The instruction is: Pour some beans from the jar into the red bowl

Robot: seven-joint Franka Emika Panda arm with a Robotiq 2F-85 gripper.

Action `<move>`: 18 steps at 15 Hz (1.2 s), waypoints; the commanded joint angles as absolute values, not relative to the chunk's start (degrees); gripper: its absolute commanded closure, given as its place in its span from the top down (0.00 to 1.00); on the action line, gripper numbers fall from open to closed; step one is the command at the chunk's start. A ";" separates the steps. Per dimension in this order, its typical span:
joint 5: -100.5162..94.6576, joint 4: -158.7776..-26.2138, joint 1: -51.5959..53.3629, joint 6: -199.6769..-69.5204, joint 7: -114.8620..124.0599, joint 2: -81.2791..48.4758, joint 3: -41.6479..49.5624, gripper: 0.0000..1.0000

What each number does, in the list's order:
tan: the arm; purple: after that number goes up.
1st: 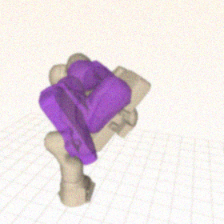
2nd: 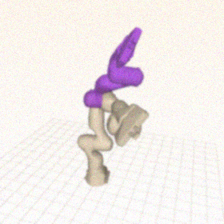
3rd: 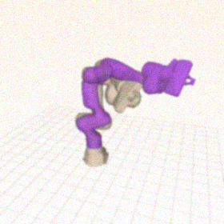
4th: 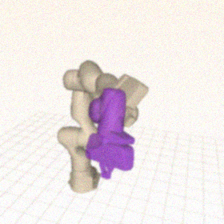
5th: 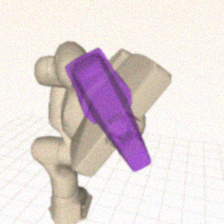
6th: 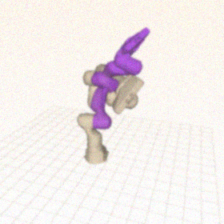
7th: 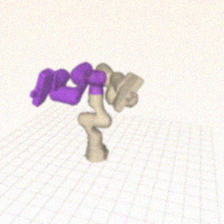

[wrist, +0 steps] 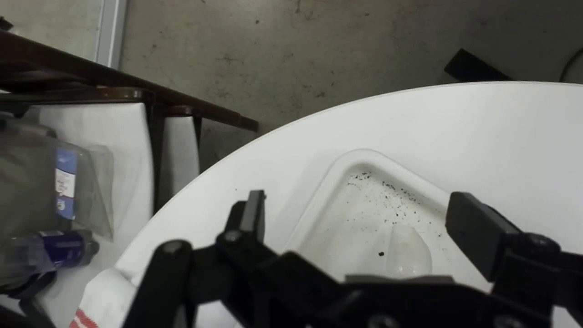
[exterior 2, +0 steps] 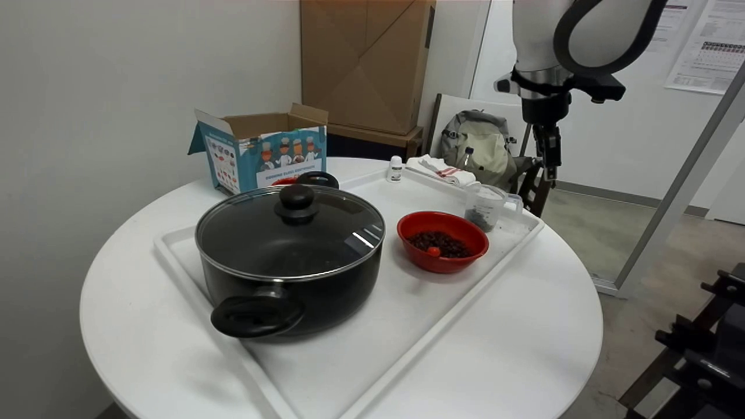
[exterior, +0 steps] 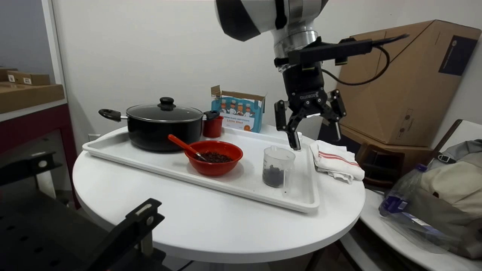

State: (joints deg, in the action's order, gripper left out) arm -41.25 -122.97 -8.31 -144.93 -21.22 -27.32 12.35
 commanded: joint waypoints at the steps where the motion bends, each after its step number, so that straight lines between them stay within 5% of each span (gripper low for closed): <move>1: -49.43 -126.98 -6.02 -148.84 -9.77 -24.81 14.75 1.00; 7: -48.63 -126.30 -10.90 -155.98 -4.80 -29.48 13.51 1.00; 18: -31.26 -123.07 -24.78 -165.95 -30.30 -38.36 2.59 1.00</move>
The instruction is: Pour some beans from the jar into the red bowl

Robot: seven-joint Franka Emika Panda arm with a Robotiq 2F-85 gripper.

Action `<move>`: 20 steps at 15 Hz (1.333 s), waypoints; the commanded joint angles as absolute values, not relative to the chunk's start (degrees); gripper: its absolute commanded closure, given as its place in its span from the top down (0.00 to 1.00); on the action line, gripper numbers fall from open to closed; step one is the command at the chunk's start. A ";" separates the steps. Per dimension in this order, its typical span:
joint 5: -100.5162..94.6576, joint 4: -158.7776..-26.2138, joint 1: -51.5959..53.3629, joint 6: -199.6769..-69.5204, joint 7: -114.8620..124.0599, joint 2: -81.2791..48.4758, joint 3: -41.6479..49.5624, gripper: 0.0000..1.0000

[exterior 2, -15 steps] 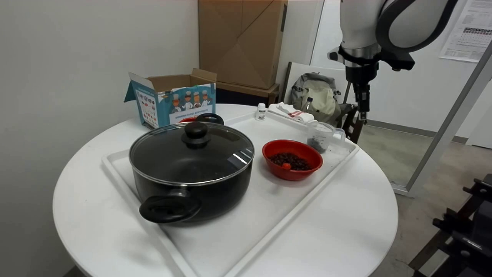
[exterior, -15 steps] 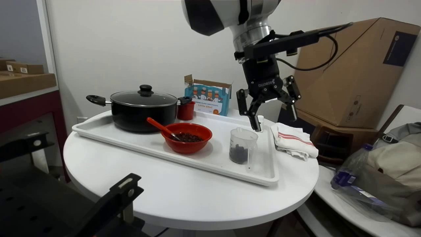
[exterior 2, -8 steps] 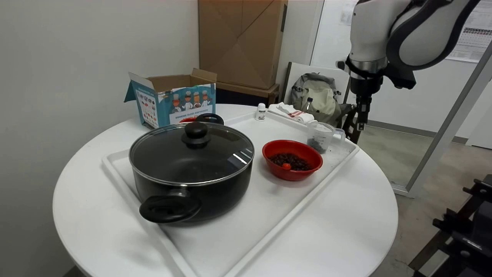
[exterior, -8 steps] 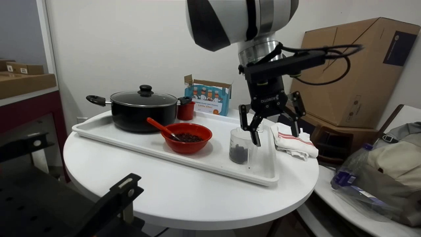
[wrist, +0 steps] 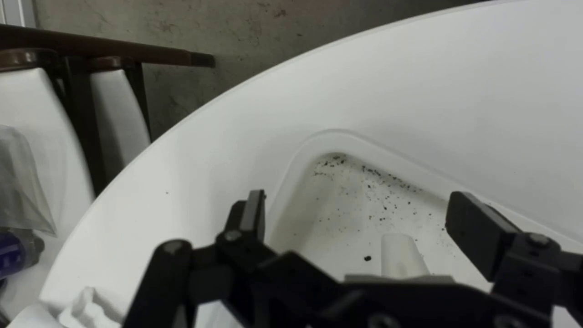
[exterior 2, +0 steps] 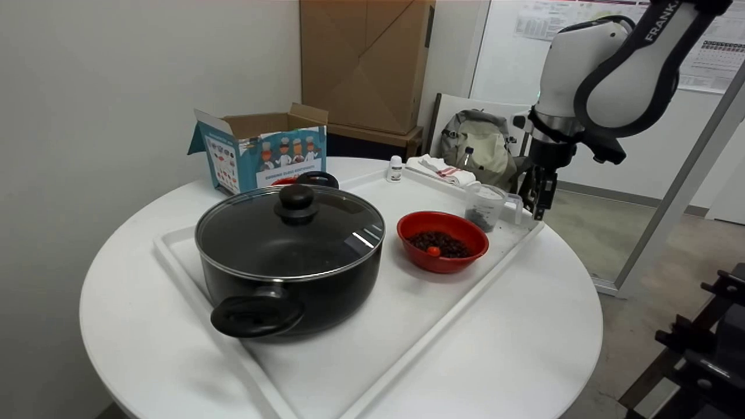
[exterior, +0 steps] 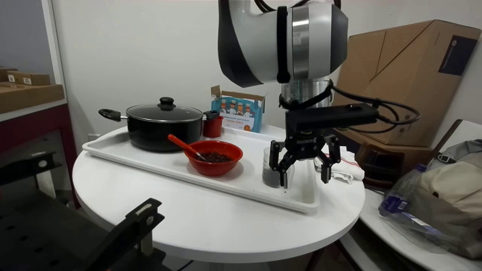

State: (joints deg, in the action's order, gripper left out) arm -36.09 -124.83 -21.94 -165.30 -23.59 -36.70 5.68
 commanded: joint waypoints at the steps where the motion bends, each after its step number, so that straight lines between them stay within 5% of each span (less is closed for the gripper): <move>1: -29.65 -122.58 -25.37 -165.68 -32.11 -38.66 1.83 1.00; 20: -9.82 -117.57 -35.71 -161.09 -52.57 -42.26 -11.46 1.00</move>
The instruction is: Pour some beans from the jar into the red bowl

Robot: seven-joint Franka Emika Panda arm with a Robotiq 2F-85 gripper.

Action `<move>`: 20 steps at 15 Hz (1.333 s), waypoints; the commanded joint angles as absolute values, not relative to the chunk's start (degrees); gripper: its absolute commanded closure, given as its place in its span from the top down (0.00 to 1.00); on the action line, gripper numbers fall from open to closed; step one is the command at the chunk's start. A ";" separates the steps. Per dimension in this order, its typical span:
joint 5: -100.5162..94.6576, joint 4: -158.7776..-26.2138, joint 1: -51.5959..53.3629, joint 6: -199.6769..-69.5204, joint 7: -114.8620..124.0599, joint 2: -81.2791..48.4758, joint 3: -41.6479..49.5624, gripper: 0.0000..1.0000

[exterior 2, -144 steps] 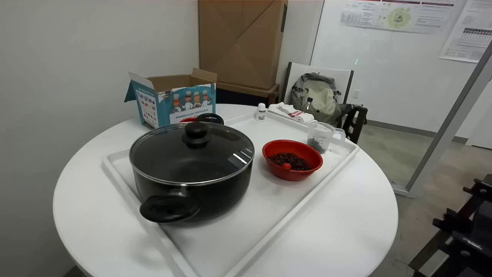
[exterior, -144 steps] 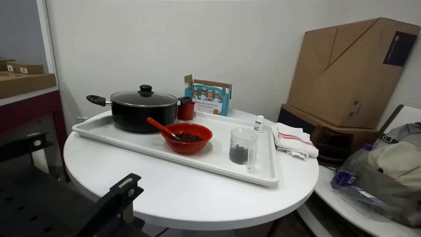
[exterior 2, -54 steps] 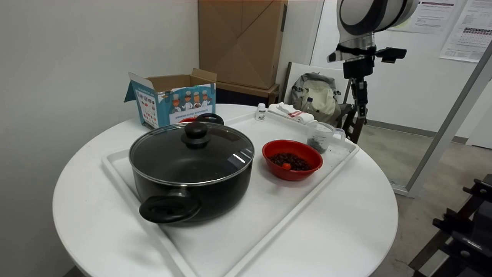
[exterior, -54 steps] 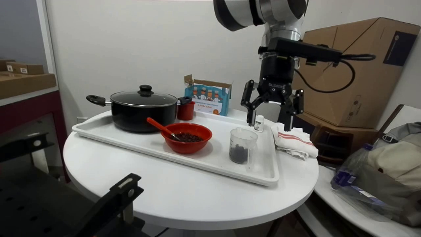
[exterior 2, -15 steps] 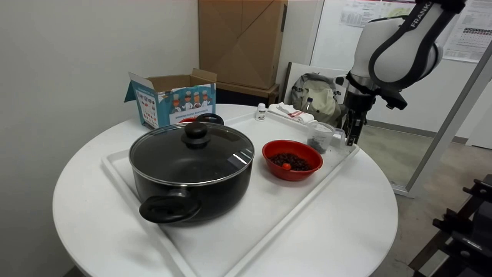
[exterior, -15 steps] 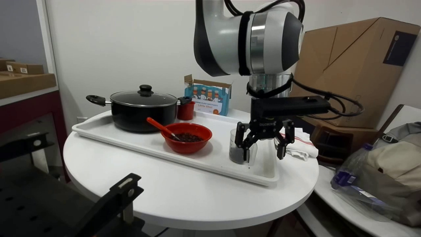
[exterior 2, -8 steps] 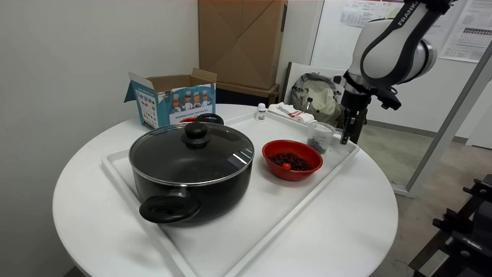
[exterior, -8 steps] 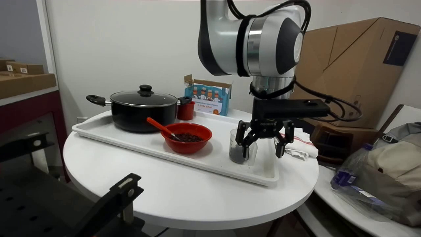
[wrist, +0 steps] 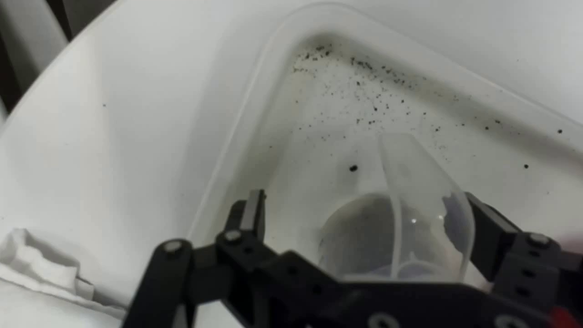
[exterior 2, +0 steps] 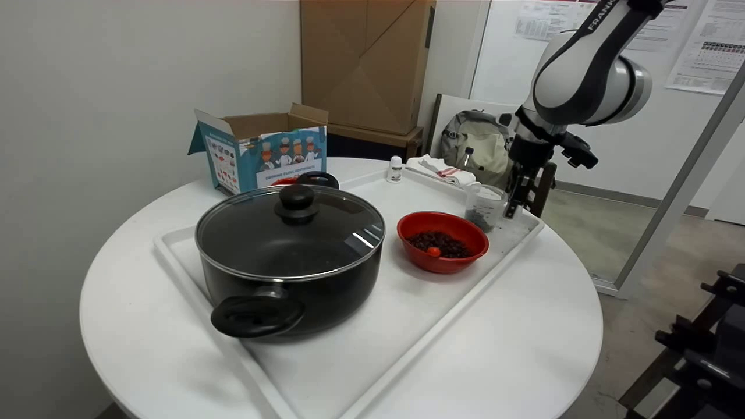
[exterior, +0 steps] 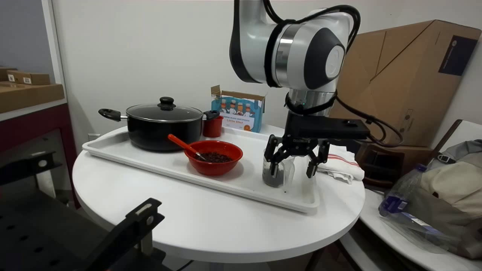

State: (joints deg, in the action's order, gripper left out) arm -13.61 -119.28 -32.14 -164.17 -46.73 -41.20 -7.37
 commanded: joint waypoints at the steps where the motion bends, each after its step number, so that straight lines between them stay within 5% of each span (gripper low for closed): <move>1: -8.76 -117.32 -36.33 -159.97 -53.99 -42.33 -12.27 1.00; 12: -4.29 -114.03 -32.04 -144.35 -62.80 -40.19 -7.91 0.93; 14: -5.04 -113.88 -29.68 -144.31 -61.49 -39.69 -5.23 0.66; 20: -6.17 -114.62 -23.79 -147.06 -59.10 -38.39 1.02 0.22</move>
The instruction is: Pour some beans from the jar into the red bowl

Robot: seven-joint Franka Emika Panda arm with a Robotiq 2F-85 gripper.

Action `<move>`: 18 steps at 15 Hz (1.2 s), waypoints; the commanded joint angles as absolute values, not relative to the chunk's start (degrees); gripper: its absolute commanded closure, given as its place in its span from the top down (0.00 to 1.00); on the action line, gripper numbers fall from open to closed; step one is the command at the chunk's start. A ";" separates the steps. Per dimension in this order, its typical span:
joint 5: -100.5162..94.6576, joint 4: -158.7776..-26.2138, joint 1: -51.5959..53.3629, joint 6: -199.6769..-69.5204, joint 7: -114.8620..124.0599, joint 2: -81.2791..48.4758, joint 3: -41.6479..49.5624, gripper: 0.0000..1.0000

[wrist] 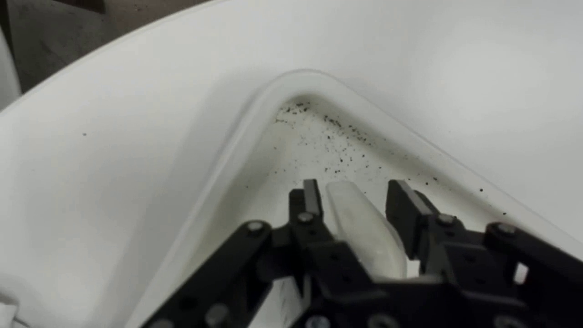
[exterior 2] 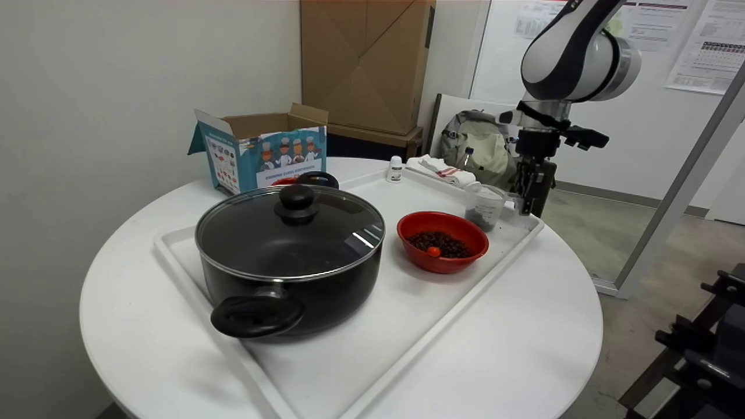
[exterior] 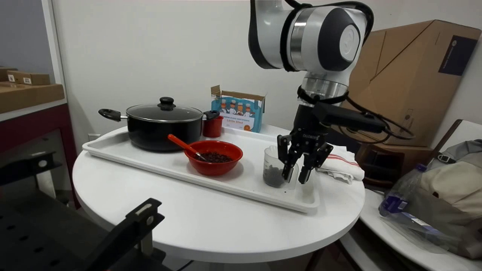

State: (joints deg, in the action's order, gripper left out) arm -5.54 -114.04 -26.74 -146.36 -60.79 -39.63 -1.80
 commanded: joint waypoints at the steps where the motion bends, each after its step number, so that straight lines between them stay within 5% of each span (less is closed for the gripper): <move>1: -6.33 -114.66 -23.20 -147.18 -58.87 -38.24 1.60 0.13; 18: -19.41 -113.73 -13.20 -148.43 -55.64 -35.10 7.70 0.13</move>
